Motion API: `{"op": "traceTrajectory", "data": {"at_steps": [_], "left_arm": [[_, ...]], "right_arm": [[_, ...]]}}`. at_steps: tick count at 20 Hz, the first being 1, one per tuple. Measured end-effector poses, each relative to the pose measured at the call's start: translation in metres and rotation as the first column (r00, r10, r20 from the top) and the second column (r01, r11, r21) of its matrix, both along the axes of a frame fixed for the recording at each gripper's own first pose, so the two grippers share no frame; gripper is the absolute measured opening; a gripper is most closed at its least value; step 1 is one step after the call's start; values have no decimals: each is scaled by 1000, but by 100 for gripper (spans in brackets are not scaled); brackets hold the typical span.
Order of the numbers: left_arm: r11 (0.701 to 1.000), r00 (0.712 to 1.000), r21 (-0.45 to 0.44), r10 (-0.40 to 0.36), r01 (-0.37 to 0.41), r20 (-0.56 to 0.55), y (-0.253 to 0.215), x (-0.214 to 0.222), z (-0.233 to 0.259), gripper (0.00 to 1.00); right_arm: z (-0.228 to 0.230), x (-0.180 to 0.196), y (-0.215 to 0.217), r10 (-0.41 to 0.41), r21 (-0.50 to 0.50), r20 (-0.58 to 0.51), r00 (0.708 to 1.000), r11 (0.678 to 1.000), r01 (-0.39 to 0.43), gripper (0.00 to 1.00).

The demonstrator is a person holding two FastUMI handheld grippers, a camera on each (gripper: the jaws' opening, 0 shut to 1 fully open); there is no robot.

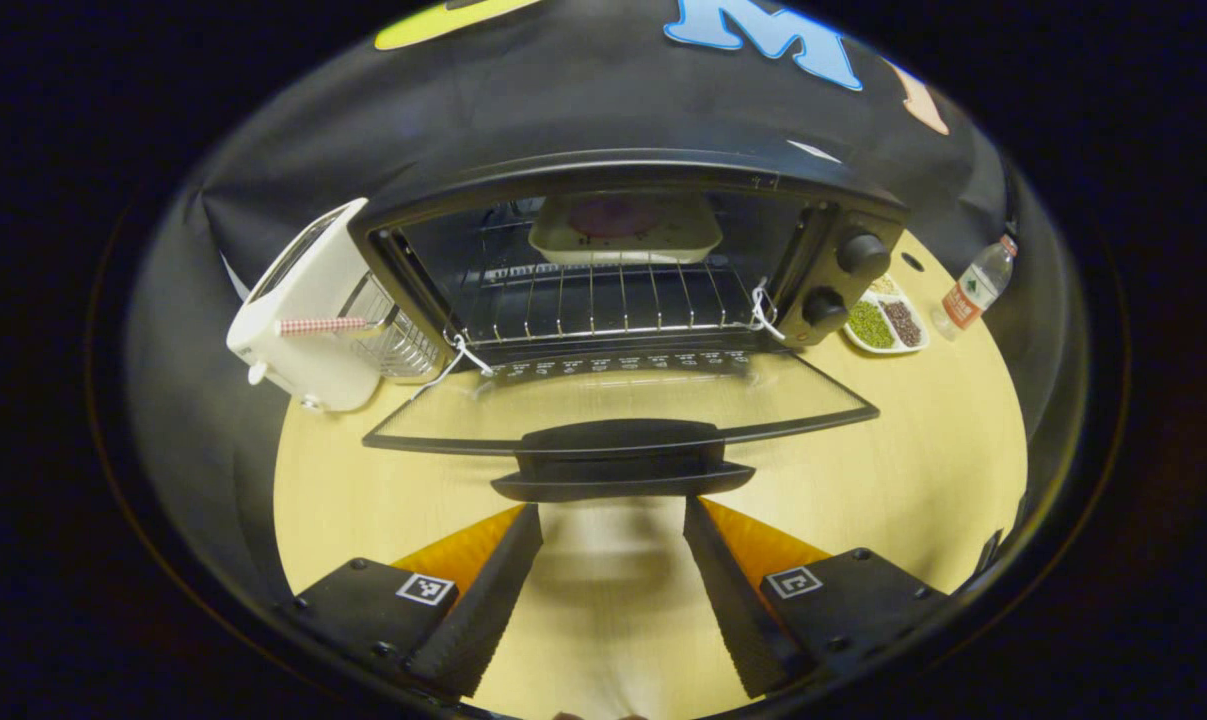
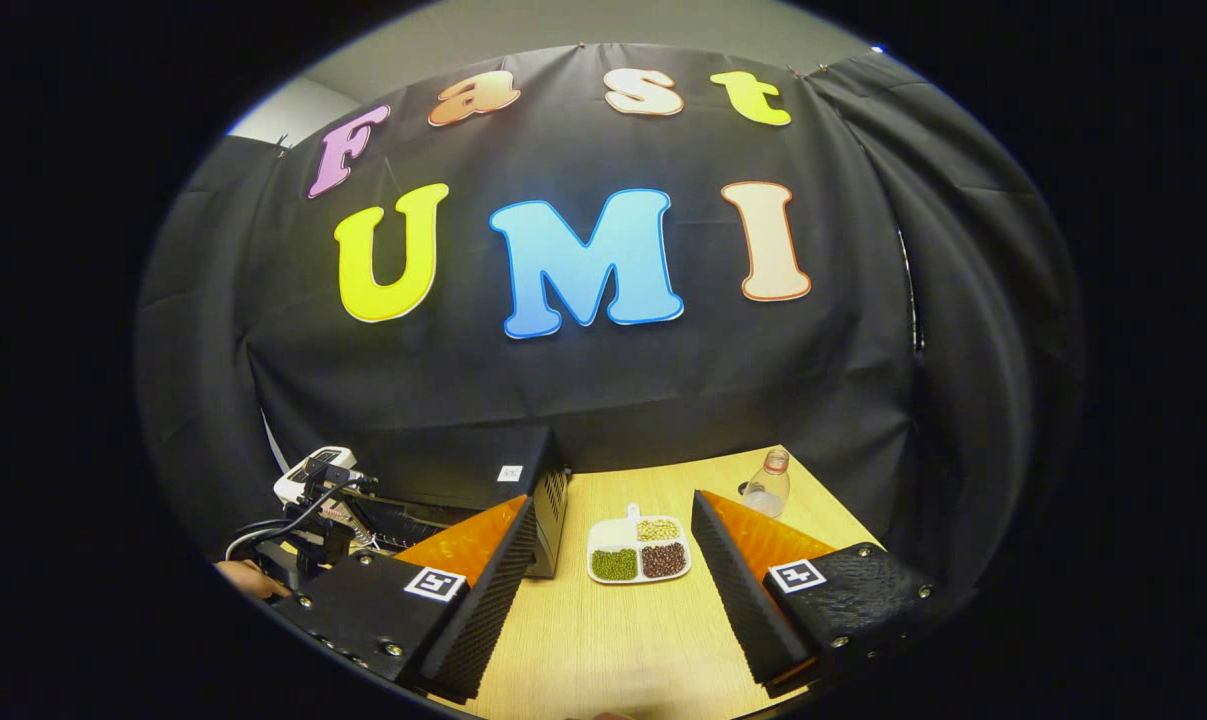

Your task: Open the electric oven with the left hand, put the food in, and close the electric oven.

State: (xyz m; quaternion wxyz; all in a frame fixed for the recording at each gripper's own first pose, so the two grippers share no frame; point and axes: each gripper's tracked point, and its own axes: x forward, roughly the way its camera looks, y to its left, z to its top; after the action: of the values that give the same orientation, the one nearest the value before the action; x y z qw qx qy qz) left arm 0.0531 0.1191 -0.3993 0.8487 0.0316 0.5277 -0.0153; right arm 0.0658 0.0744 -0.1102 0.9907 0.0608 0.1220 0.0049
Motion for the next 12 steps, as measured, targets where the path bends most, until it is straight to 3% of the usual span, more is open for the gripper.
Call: {"op": "traceTrajectory", "data": {"at_steps": [3, 5, 10, 12], "left_arm": [[1000, 1000, 5, -3, 3, 8, -1, 2, 3, 100], [1000, 1000, 1, 4, -4, 20, -3, 4, 5, 93], [1000, 999, 11, 5, -5, 48, -3, 13, 12, 100], [1000, 997, 22, 4, -5, 71, -1, 17, 17, 97]], "right_arm": [[0, -2, -6, -11, 1, -2, 1000, 1000, 11, 95], [-2, -2, -10, -18, 3, -5, 1000, 1000, 18, 95], [-1, -3, -16, -25, -1, -5, 1000, 1000, 25, 95], [-2, -3, -17, -23, 1, -8, 1000, 1000, 23, 95]]}}
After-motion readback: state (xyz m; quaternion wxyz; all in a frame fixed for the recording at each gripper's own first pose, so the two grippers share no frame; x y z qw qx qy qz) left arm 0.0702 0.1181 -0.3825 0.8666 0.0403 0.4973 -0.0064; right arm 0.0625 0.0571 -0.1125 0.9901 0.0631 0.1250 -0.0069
